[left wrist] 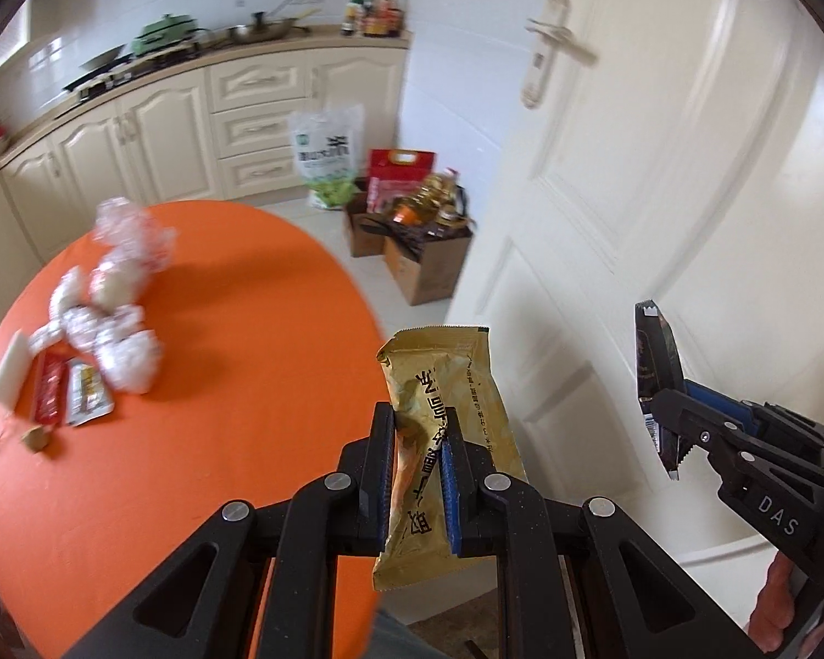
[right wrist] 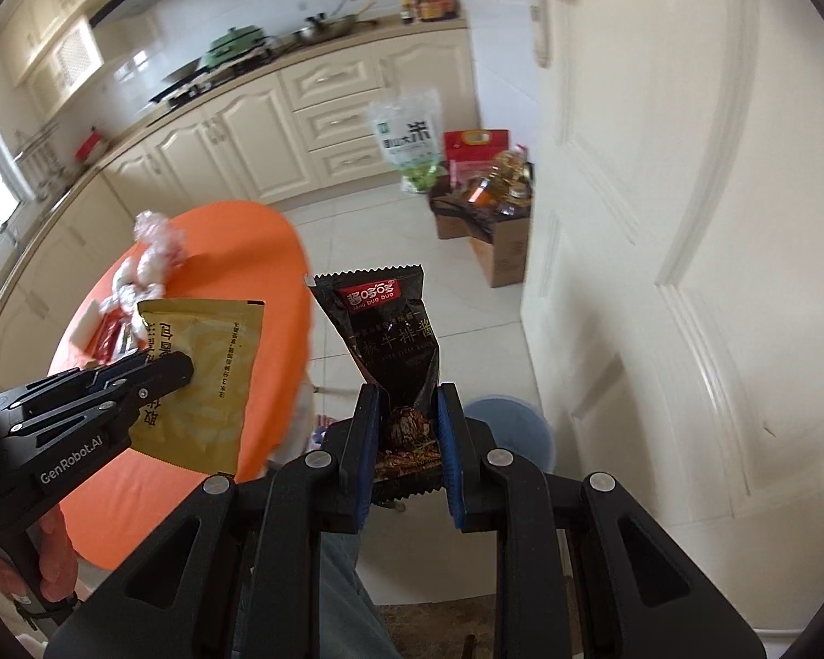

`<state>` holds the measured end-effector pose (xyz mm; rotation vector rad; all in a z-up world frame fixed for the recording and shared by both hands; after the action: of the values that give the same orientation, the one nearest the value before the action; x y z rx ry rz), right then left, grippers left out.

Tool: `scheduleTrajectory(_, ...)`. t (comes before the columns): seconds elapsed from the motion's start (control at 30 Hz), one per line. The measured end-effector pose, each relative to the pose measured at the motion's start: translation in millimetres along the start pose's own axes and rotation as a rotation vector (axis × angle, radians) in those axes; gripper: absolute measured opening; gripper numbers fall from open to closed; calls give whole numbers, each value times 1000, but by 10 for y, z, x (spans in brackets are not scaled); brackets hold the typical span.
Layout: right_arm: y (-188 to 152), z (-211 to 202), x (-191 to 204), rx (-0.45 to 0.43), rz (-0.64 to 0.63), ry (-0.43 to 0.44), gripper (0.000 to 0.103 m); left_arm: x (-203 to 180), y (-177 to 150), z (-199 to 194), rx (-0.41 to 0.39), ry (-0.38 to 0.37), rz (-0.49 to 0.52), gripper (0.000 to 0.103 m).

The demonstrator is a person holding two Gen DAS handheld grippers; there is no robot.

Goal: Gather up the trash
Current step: 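Carry both packets to the blue bin and open both tools over it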

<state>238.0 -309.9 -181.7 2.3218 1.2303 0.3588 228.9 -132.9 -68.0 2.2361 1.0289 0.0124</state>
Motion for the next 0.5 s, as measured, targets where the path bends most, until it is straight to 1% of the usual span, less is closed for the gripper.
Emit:
scheduleTrajectory(0.1,-17,47,-347,2,63,-51,21,-250,112,317,38,-31,48,11)
scheduleTrajectory(0.27,-61,198,-750,36,131,-91,21,-537,306,867,104,-71,93,11)
scheduleTrajectory(0.4,-86,330,-971,61,152,-120,21,-667,465,1306,139,-47,114,11)
scheduleTrajectory(0.5,-102,447,-1116,87,178,-127,21,-789,576,1625,174,-54,131,11)
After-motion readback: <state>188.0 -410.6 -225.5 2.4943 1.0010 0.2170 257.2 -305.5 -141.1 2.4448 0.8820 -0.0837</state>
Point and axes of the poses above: each gripper's, at about its wrist camera, not at the fingertips, and z roughly the way its jaws point, x to its left, y to its top, the point moved 2 cm from there along z, roughly the way its jaws point, and after that the axes turned 9 degrees about -y, right-handed, at the moved point
